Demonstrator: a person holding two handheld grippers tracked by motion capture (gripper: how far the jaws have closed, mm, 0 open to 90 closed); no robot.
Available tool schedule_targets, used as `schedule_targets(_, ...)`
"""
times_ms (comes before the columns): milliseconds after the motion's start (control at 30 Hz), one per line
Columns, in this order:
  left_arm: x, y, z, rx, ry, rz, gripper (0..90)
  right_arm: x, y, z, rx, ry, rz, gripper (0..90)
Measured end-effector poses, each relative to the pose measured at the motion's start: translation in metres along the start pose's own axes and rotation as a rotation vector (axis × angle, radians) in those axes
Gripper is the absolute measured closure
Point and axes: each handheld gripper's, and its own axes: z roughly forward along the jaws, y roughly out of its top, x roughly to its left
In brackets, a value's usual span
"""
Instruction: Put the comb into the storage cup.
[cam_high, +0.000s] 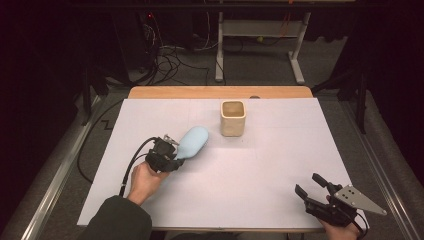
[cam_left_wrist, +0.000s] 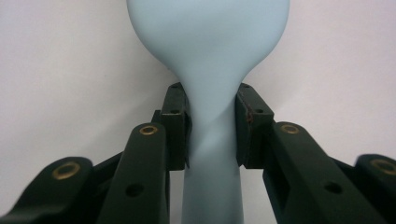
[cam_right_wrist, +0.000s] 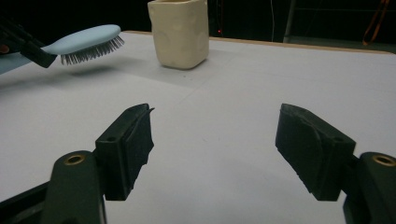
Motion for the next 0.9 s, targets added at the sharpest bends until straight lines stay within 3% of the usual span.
schedule_targets(67, -0.003, 0.000, -0.003, -0.028, -0.028, 0.007, 69.7, 0.000, 0.000, 0.001, 0.003, 0.000, 0.006, 27.0)
schedule_targets(233, -0.009, -0.004, -0.010, -0.072, -0.050, 0.022, 69.6, 0.003, 0.005, 0.002, 0.001, -0.020, -0.002, 24.1)
schedule_targets(467, -0.021, -0.012, -0.020, -0.113, -0.075, 0.049, 69.6, 0.009, 0.015, 0.010, -0.009, 0.045, 0.037, 23.5)
schedule_targets(800, -0.035, -0.020, -0.024, -0.159, -0.120, 0.066, 69.6, 0.038, 0.030, 0.039, -0.006, 0.157, -0.017, 21.8)
schedule_targets(900, -0.037, -0.022, -0.025, -0.169, -0.132, 0.071, 69.6, 0.042, 0.032, 0.044, -0.004, 0.169, -0.019, 20.8)
